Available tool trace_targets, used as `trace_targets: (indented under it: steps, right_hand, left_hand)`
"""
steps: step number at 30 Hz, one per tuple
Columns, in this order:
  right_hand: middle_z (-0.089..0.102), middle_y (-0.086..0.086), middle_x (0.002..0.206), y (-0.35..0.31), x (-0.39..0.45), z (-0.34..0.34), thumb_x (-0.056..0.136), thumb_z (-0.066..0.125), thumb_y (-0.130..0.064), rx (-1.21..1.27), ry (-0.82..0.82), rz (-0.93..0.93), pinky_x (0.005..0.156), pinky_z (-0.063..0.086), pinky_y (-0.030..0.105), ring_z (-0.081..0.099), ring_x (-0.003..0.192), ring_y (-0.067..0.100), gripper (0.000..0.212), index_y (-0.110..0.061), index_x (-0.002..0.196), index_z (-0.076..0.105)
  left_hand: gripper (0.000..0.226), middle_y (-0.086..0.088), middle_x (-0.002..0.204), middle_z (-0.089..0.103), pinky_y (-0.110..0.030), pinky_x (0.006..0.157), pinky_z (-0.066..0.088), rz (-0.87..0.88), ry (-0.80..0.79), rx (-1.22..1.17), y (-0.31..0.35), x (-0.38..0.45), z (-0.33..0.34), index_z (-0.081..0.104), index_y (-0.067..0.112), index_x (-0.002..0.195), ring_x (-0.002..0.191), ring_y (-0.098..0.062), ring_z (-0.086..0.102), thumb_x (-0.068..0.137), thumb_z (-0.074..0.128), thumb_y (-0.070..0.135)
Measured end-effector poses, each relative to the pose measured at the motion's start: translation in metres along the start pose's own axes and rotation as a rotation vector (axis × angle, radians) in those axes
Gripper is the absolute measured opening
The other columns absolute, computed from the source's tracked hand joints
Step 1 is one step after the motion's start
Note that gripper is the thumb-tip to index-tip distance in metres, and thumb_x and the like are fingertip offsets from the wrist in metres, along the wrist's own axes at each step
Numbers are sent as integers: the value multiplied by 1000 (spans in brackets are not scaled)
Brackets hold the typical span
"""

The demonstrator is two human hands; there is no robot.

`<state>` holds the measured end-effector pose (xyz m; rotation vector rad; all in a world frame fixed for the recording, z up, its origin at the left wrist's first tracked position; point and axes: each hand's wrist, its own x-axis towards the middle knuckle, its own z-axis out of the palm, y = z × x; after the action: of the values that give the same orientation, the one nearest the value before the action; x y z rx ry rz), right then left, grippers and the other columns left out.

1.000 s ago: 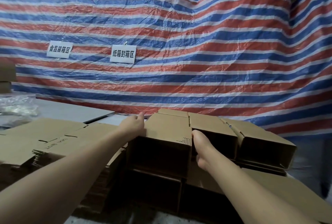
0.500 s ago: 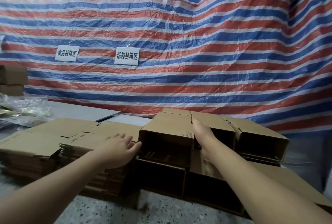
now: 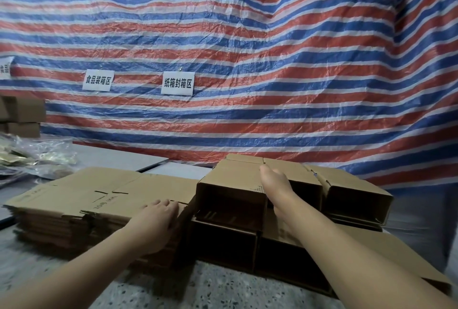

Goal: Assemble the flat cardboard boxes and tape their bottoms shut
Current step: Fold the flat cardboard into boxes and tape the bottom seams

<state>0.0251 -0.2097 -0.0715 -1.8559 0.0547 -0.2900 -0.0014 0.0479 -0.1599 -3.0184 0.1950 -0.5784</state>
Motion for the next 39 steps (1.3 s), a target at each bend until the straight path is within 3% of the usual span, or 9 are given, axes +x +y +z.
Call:
trace_targets:
  steps: [6, 12, 16, 19, 23, 26, 30, 35, 39]
  right_hand:
    - [54, 2, 113, -15, -3, 0, 102, 33, -38, 41, 4, -61, 98, 43, 41, 53, 103, 20, 34, -18, 125, 49]
    - [53, -1, 90, -33, -9, -7, 101, 40, -39, 34, 0, -171, 61, 37, 28, 53, 83, 14, 35, -10, 113, 56]
    - [52, -3, 88, -51, -15, -24, 103, 36, -45, 94, 11, -260, 75, 45, 31, 52, 83, 14, 38, -15, 108, 58]
    - [60, 5, 126, -64, -22, -48, 100, 29, -54, 199, 16, -332, 106, 44, 52, 56, 117, 23, 55, -19, 136, 52]
    - [45, 2, 153, -78, -32, -97, 101, 22, -64, 308, 138, -435, 114, 36, 48, 43, 139, 26, 65, -25, 150, 39]
    - [61, -1, 137, -84, -42, -140, 99, 28, -68, 306, 178, -492, 104, 49, 45, 56, 126, 23, 63, -27, 140, 52]
    - [71, 1, 111, -80, -61, -185, 91, 48, -71, 244, 276, -517, 91, 56, 37, 66, 104, 18, 52, -25, 111, 63]
    - [67, -11, 69, -67, -88, -207, 94, 50, -66, 161, 342, -523, 50, 51, 13, 67, 61, 2, 46, -23, 89, 64]
    - [73, -1, 86, -44, -105, -203, 94, 54, -60, 175, 407, -367, 72, 62, 33, 71, 77, 16, 40, -21, 95, 64]
  left_hand:
    - [18, 1, 103, 66, -34, 79, 50, -59, 283, -252, -12, -2, -48, 60, 20, 110, 89, -17, 62, 103, 45, 28]
    - [25, -7, 87, 69, -32, 51, 36, -54, 693, -154, 6, -23, -120, 64, 13, 107, 69, -31, 63, 101, 46, 29]
    - [22, -6, 74, 68, -32, 48, 38, 148, 823, -250, 38, -43, -172, 69, 9, 110, 54, -30, 58, 98, 54, 21]
    - [25, -3, 80, 69, -37, 53, 49, 250, 835, -390, 68, -56, -197, 69, 13, 113, 62, -24, 60, 98, 52, 23]
    - [17, 8, 81, 66, -31, 57, 52, 387, 774, -608, 97, -67, -218, 69, 20, 108, 71, -10, 65, 99, 55, 25]
    - [16, 12, 81, 65, -26, 60, 52, 422, 675, -722, 114, -69, -225, 64, 36, 93, 74, -6, 63, 98, 49, 39]
    - [20, 3, 75, 67, -29, 50, 48, 315, 629, -994, 130, -65, -228, 66, 27, 87, 66, -11, 63, 94, 55, 42]
    - [22, 11, 84, 70, -22, 61, 50, 83, 602, -1321, 147, -53, -224, 65, 30, 90, 77, -2, 66, 91, 60, 52]
    - [23, 5, 96, 67, -31, 73, 49, -77, 421, -1473, 159, -47, -202, 61, 29, 89, 91, -12, 63, 91, 61, 52]
